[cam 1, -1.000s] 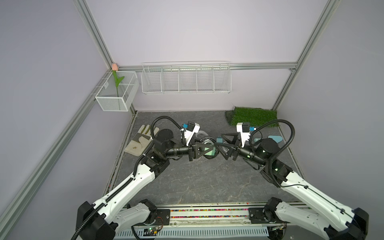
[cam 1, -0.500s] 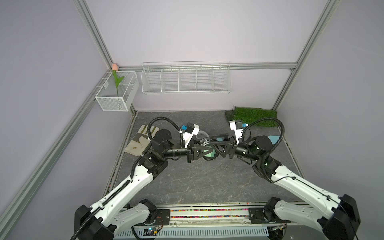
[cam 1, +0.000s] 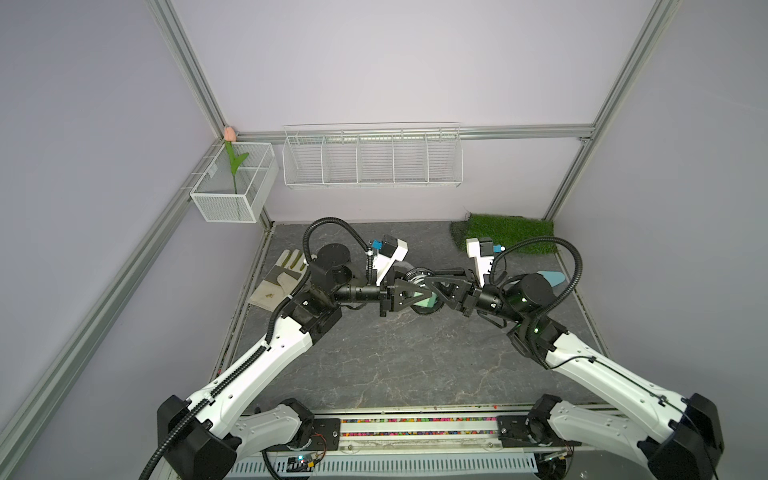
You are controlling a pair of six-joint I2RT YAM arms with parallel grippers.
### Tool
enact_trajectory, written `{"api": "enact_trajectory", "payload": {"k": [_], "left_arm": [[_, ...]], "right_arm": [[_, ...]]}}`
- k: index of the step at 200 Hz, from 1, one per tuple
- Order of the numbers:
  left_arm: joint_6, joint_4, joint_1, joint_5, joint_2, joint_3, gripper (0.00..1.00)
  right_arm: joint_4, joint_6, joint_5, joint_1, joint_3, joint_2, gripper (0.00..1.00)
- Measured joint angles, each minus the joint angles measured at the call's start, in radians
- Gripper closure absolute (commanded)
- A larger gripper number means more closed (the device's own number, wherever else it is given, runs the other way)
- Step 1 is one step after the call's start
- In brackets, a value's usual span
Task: Pack away charging kits
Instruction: Adjust the storage bag.
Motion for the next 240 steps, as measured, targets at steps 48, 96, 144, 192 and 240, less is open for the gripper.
{"api": "enact_trajectory", "payload": {"k": [48, 96, 144, 192, 240], "left_arm": [[-0.011, 0.023, -0.002, 0.000, 0.011, 0.001, 0.35], [-0.024, 0.066, -0.002, -0.007, 0.044, 0.002, 0.29], [-0.047, 0.096, -0.002, -0.010, 0.079, 0.002, 0.37], [-0.057, 0.111, -0.003, -0.005, 0.072, -0.003, 0.78], [-0.059, 0.113, -0.003, -0.019, 0.071, -0.010, 0.91]], "right_arm": [[-0.022, -0.015, 0.038, 0.002, 0.000, -0.013, 0.92], [-0.040, -0.037, 0.106, 0.002, 0.000, -0.018, 0.94], [-0.015, -0.056, 0.134, 0.002, 0.000, -0.012, 0.94], [0.002, -0.076, 0.145, 0.002, 0.000, -0.001, 0.94], [-0.021, -0.114, 0.160, 0.002, 0.016, -0.001, 0.49]]}}
